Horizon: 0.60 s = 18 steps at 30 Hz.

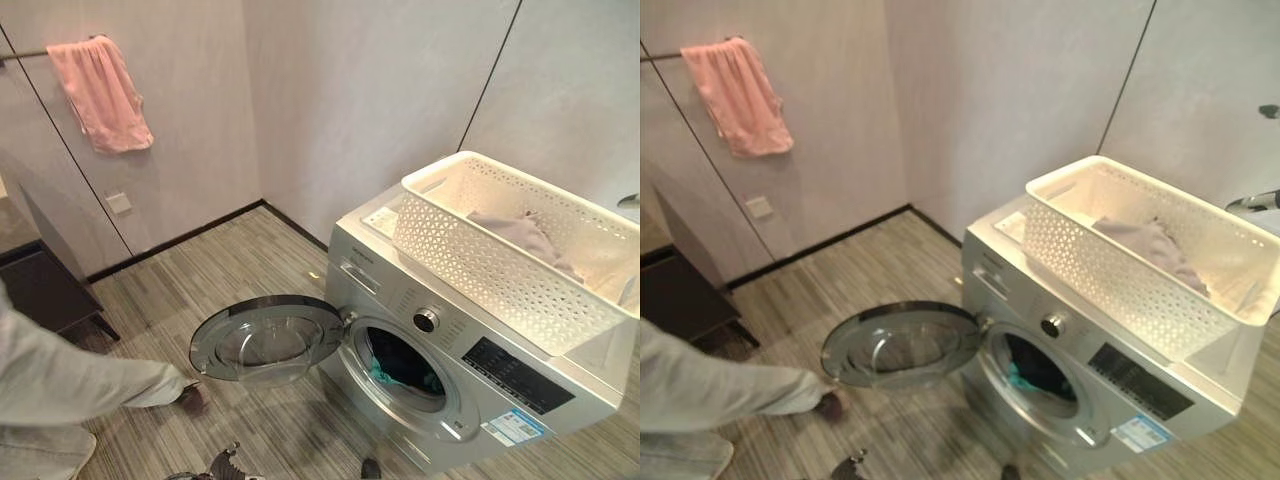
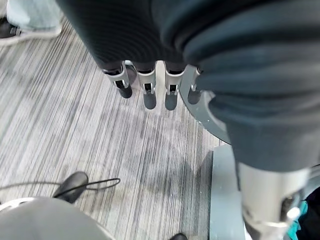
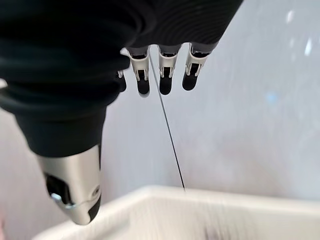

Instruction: Grab the laundry basket,head to the washer,open it,put in the laundry and shut it.

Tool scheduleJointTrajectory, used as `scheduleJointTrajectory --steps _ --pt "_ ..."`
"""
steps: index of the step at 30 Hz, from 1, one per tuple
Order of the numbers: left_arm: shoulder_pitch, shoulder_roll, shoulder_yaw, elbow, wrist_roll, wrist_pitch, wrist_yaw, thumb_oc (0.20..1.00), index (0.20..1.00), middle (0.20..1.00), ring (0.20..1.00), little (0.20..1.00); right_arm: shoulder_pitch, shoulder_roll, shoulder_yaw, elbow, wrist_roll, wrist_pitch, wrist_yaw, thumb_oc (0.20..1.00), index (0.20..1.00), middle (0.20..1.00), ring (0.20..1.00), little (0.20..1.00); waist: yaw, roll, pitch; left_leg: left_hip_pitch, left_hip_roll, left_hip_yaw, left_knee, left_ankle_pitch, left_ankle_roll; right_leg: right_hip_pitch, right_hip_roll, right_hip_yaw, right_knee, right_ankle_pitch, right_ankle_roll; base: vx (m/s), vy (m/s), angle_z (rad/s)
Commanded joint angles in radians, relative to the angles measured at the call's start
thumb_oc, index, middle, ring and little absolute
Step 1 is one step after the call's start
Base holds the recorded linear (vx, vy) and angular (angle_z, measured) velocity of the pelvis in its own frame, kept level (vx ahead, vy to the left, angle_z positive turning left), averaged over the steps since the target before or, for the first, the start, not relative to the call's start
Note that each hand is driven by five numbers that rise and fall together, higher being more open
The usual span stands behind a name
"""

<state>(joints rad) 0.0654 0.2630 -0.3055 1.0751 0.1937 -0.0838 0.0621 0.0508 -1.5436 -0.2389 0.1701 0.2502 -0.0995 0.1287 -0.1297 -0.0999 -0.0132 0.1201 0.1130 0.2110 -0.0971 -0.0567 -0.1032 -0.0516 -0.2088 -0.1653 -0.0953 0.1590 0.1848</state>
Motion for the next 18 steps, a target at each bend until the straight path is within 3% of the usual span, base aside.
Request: scheduleJointTrajectory --steps 1,8,18 --pt "-0.064 0.044 -0.014 0.004 -0.051 -0.019 -0.022 1.0 1.0 1.0 1.0 1.0 -0.168 -0.038 0.136 0.095 0.03 0.021 0.067 1.0 1.0 1.0 1.0 1.0 0.035 -0.039 0.015 -0.028 0.036 -0.001 0.032 -0.002 -0.013 0.003 -0.003 0.007 0.013 -0.064 0.018 0.01 -0.038 0.15" --pt "-0.058 0.055 -0.017 -0.003 -0.078 -0.03 -0.037 1.0 1.0 1.0 1.0 1.0 -0.409 -0.022 0.448 0.2 -0.041 0.033 0.124 1.0 1.0 1.0 1.0 1.0 0.057 -0.048 0.05 -0.064 0.053 -0.017 0.032 0.015 -0.023 -0.014 0.007 -0.005 0.01 -0.072 0.014 -0.01 -0.048 0.06" --pt "-0.055 0.071 -0.004 -0.001 -0.112 -0.039 -0.035 1.0 1.0 1.0 1.0 1.0 -0.683 0.005 0.691 0.359 -0.131 0.033 0.109 1.0 1.0 1.0 1.0 1.0 0.069 -0.024 0.1 -0.133 0.073 -0.04 0.028 0.058 -0.039 -0.064 0.016 -0.019 0.008 -0.072 0.004 -0.03 -0.058 0.07"
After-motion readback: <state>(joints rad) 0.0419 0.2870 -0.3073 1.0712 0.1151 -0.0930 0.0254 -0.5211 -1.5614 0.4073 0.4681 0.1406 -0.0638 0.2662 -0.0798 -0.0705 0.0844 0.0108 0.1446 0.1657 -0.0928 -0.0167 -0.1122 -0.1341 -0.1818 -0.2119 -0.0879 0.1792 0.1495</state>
